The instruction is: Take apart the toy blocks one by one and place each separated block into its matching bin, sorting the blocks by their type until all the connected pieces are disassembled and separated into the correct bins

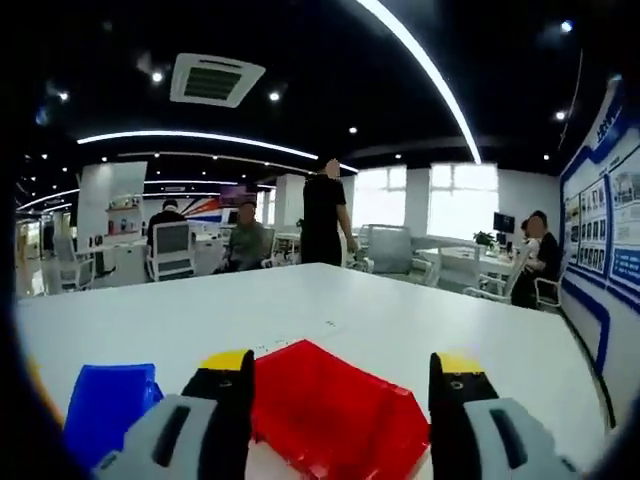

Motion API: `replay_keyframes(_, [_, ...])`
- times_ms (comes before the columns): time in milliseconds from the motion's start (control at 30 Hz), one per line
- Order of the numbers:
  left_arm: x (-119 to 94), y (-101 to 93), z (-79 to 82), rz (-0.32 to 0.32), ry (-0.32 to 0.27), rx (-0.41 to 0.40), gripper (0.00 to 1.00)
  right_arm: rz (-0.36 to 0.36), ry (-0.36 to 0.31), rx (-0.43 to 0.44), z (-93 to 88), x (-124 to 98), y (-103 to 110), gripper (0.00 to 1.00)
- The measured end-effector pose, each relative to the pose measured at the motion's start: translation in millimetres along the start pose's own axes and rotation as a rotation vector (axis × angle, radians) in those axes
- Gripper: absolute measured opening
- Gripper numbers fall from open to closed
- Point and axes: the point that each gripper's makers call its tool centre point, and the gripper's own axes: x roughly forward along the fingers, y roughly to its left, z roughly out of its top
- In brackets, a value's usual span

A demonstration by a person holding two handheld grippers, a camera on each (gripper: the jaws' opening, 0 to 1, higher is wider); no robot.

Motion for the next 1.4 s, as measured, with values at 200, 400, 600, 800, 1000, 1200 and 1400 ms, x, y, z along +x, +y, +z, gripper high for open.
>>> replay_keyframes(200, [-59, -2.3, 34.3, -0.038, -0.089, -0.018, 0.71, 0.004, -0.007, 0.014, 0.1, 1, 0, 0.24])
replay_keyframes(400, [-129, -6.1, 55.3, -0.071, -0.148, 0.014, 0.7, 0.005, -0.007, 0.009, 1.2, 3, 2, 0.24])
replay_keyframes(600, [-207, -26.1, 59.1, -0.114, -0.19, 0.083, 0.68, 0.002, -0.002, 0.011, 1.8, 5, 2, 0.24])
replay_keyframes(800, [-281, -27.1, 26.3, -0.093, -0.202, 0.074, 0.67, 0.002, -0.001, 0.014, 2.3, 5, 2, 0.24])
replay_keyframes(1000, [-333, -17.8, -19.5, -0.024, -0.192, 0.036, 0.64, 0.0, -0.003, 0.021, 2.4, 5, 1, 0.24])
replay_keyframes(1200, [-354, -16.3, -60.4, 0.015, -0.156, -0.002, 0.65, -0.002, -0.004, 0.031, 2.2, 5, 0, 0.24])
replay_keyframes(1400, [-352, -24.7, -89.2, 0.004, -0.103, -0.025, 0.64, -0.004, -0.002, 0.046, 1.7, 4, -1, 0.24])
